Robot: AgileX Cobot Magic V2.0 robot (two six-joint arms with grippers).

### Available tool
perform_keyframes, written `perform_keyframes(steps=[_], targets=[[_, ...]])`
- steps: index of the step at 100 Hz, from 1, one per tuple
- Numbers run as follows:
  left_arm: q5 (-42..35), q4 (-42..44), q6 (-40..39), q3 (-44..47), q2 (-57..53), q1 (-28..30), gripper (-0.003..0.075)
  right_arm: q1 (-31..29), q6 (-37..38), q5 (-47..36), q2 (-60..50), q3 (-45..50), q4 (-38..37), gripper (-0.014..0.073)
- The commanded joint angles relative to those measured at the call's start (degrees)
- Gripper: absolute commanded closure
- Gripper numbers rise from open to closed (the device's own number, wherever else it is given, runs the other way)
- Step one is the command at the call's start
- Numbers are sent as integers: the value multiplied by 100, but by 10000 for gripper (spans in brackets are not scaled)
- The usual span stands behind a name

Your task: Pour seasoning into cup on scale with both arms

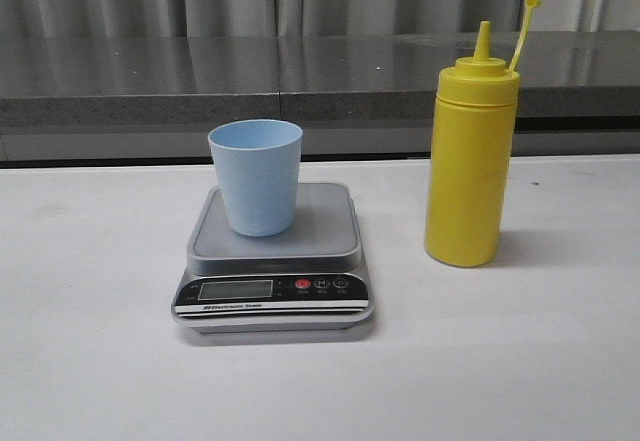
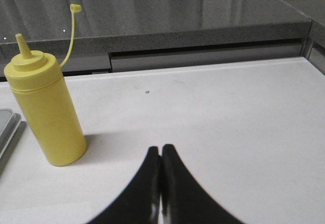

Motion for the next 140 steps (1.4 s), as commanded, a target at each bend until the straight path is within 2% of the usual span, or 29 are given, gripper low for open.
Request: perform_keyframes(steps=[1, 17, 26, 36, 46, 52, 69, 108, 118, 140], targets=[[-423, -21, -72, -147, 59, 13, 710, -18, -32, -362, 590, -446, -28, 661], [-423, -21, -72, -147, 59, 13, 710, -2, -32, -627, 1440, -745, -22, 652], [-423, -21, -72, -147, 59, 13, 710, -2, -32, -912, 1848, -784, -22, 566], [-423, -21, -72, -147, 59, 13, 710, 3, -32, -1270, 2228, -784, -22, 354], [-423, -21, -72, -147, 59, 13, 710, 2, -32, -1656, 2513, -784, -28, 48], [-423, -21, -72, -147, 59, 13, 710, 2, -32, -1892, 2663, -784, -28, -80], [-423, -21, -72, -147, 59, 13, 710, 364, -32, -2613, 3121, -784, -34, -9], [-423, -21, -72, -147, 59, 13, 710, 1287, -32, -3983, 4707, -784, -159, -12], [-423, -21, -72, -147, 59, 13, 710, 1375, -21, -4739, 5355, -784, -159, -37], [-423, -21, -72, -147, 59, 13, 710, 1608, 10, -6202, 6381, -784, -153, -36]])
